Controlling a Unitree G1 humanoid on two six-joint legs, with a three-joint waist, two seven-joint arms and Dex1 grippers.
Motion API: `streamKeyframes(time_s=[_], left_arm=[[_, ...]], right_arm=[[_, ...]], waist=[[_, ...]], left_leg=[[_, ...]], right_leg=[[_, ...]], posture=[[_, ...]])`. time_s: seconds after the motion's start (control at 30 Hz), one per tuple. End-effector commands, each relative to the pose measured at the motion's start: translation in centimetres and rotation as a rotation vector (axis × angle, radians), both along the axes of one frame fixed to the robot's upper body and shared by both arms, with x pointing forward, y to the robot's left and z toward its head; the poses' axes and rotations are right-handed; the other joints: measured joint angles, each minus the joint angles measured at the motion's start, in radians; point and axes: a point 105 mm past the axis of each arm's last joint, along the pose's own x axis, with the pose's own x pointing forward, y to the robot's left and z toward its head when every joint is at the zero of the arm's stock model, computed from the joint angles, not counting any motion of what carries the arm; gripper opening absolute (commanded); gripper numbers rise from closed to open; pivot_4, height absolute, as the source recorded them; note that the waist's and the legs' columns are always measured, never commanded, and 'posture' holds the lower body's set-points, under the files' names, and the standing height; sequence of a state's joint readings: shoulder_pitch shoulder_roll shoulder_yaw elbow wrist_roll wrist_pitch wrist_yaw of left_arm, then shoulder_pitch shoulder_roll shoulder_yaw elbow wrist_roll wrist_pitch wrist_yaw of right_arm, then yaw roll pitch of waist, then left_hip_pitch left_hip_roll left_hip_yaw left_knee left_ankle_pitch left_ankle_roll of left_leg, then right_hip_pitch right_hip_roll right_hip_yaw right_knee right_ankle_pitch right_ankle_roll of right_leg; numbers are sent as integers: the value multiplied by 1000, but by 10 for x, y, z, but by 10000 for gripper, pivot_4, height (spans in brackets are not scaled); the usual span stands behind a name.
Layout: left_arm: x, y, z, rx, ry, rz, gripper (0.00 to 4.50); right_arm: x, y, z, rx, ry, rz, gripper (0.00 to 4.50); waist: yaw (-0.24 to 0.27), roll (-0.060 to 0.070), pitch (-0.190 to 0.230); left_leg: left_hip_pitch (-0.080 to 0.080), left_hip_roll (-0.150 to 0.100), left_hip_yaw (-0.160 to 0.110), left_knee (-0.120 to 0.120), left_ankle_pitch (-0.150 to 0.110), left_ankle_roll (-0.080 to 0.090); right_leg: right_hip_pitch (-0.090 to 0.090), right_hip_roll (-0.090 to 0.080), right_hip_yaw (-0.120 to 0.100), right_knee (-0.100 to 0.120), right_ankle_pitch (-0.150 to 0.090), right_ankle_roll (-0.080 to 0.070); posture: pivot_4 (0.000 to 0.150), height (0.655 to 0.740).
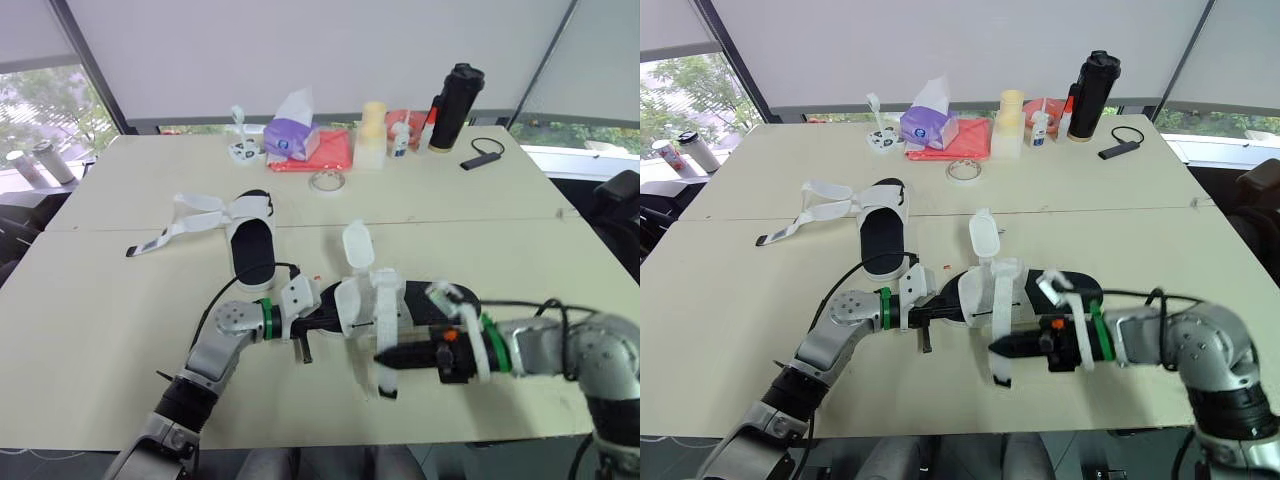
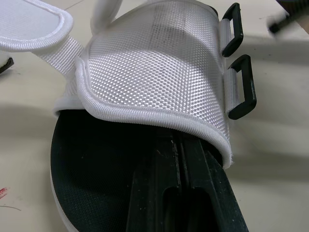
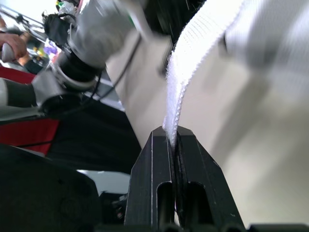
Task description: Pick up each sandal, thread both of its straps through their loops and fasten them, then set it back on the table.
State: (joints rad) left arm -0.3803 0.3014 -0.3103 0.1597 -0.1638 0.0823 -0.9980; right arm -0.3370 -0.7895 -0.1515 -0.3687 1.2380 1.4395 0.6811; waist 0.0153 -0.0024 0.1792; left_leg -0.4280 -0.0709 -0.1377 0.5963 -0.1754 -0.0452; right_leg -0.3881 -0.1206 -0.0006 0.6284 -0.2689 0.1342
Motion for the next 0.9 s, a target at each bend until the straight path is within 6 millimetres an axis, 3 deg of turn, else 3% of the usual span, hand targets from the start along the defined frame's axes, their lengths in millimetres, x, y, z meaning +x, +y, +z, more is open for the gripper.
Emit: streamKeyframes(time_s=[0.03, 0.13, 0.2, 0.47, 0.53, 0.9], left_arm=[[-4, 0, -21, 61, 66, 0, 0], [-4, -2, -21, 57, 62, -2, 0], [-5, -2, -21, 56, 60, -3, 0], [-8, -4, -24, 60, 54, -5, 0], [-9, -4, -24, 59, 53, -1, 0], [-9, 0, -25, 56, 51, 26, 0]], right_arm=[[4, 2, 22, 32, -77, 39, 378], [32, 3, 53, 12, -181, 61, 378], [44, 4, 61, -12, -197, 72, 378], [72, -2, 57, -86, -176, 140, 378], [78, -5, 47, -122, -164, 157, 378], [86, -11, 39, -166, -134, 224, 378]], waist=[[0, 0, 0], [-4, 3, 1], [-3, 3, 1], [-1, 1, 0], [-2, 1, 0], [-2, 1, 0]], left_leg=[[0, 0, 0, 0, 0, 0], [-1, -1, 1, 1, 0, 0], [-1, -1, 3, 1, 0, 0], [-7, -1, 2, -1, 0, 1], [-8, -2, 2, -1, 0, 1], [-8, -1, 2, 0, 0, 0]], right_leg=[[0, 0, 0, -1, 0, 0], [-1, -1, 1, 0, 0, 0], [-2, -1, 1, 0, 1, -1], [-4, -2, -1, -7, 3, 4], [-5, -2, -2, -6, 4, 6], [-6, -2, -2, -4, 4, 7]], posture=[[1500, 7400], [1500, 7400], [1500, 7400], [1500, 7400], [1500, 7400], [1500, 7400]])
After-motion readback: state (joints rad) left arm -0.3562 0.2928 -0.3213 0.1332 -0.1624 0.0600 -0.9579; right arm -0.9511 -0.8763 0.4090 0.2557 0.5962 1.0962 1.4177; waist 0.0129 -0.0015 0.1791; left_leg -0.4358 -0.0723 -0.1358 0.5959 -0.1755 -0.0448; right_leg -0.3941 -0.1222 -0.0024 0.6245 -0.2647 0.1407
